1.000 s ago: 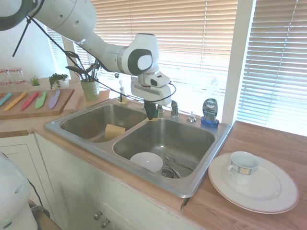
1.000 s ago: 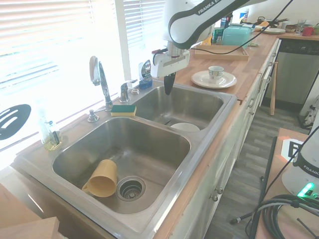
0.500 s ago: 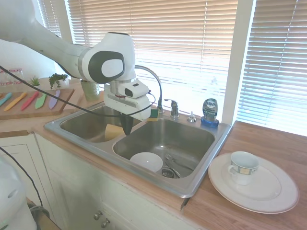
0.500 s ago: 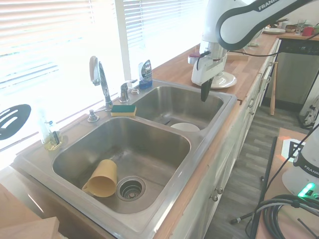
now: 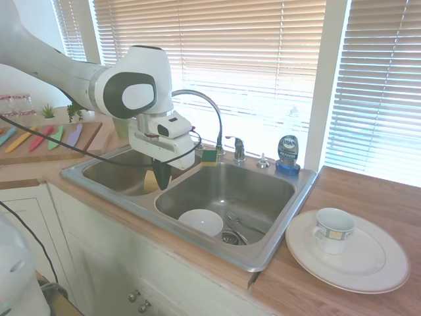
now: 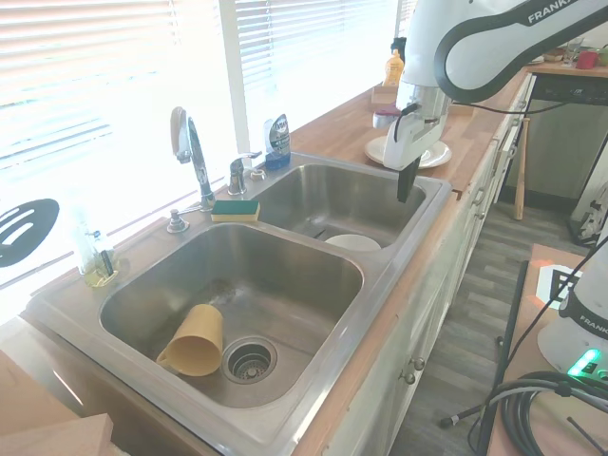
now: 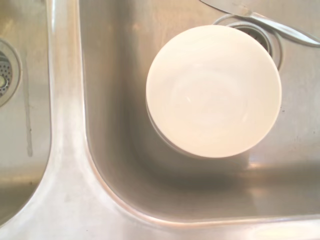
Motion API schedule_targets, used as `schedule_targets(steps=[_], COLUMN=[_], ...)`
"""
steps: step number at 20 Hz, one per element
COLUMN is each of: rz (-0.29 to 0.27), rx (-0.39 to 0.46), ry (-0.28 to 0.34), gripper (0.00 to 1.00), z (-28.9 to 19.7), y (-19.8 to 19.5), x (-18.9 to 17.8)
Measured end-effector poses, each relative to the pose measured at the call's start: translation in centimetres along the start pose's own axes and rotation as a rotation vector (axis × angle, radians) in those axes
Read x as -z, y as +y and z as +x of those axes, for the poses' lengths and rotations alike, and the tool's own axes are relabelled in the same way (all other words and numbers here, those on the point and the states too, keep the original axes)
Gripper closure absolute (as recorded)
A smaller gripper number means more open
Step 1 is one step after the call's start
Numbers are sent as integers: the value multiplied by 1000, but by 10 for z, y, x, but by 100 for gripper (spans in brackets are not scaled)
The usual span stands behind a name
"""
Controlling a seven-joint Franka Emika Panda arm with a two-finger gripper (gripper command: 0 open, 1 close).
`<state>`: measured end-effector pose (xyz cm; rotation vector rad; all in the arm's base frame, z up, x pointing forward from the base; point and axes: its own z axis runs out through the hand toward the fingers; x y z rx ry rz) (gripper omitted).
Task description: Turn off the faucet
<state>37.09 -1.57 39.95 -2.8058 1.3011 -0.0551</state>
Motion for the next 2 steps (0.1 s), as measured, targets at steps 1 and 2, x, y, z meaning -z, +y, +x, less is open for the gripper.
schedule_targets(steps=[1, 2], rz=[0, 0], rx=[1, 1], ry=[0, 0], gripper=[0, 0], z=[0, -1], y=[0, -1], x=[0, 0])
